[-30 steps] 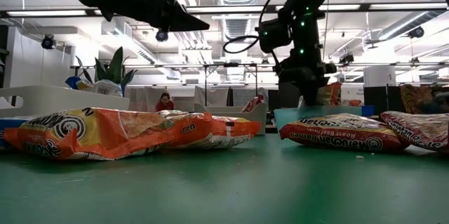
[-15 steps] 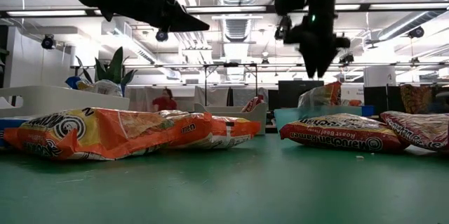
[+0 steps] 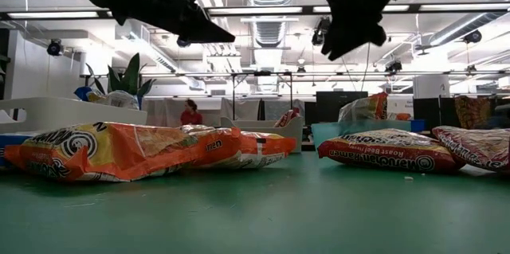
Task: Sort Maruchan noodles
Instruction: Put the red noodle pack into the gray bin
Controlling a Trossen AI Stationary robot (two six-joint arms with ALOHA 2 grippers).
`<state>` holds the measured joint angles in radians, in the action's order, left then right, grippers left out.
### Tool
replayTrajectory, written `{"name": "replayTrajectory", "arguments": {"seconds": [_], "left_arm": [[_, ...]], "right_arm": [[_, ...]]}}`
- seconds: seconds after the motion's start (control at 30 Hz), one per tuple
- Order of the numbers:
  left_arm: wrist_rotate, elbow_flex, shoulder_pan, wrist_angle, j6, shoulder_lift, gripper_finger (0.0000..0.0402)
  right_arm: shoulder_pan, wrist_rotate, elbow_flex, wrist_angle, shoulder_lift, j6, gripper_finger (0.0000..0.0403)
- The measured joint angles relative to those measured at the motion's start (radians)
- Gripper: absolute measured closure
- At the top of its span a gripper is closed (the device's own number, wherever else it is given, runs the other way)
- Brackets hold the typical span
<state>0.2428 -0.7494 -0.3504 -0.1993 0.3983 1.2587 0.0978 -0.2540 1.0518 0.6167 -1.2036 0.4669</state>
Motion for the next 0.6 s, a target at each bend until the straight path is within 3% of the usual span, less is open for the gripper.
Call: {"name": "replayTrajectory", "arguments": {"seconds": [0.3, 0.43, 0.6], "left_arm": [[0.0, 0.0, 0.0, 0.0, -0.045, 0.0, 0.0363], [0.0, 0.0, 0.0, 0.0, -0.05, 0.0, 0.0363], [0.0, 0.0, 0.0, 0.002, -0.049, 0.0, 0.0363]], "right_arm": [[-0.118, 0.38, -0.124, -0.157, -0.063, 0.112, 0.0297], [-0.162, 0.442, -0.101, -0.108, -0.127, 0.181, 0.0323], [-0.214, 0.477, -0.043, 0.074, -0.239, 0.195, 0.0353]]}}
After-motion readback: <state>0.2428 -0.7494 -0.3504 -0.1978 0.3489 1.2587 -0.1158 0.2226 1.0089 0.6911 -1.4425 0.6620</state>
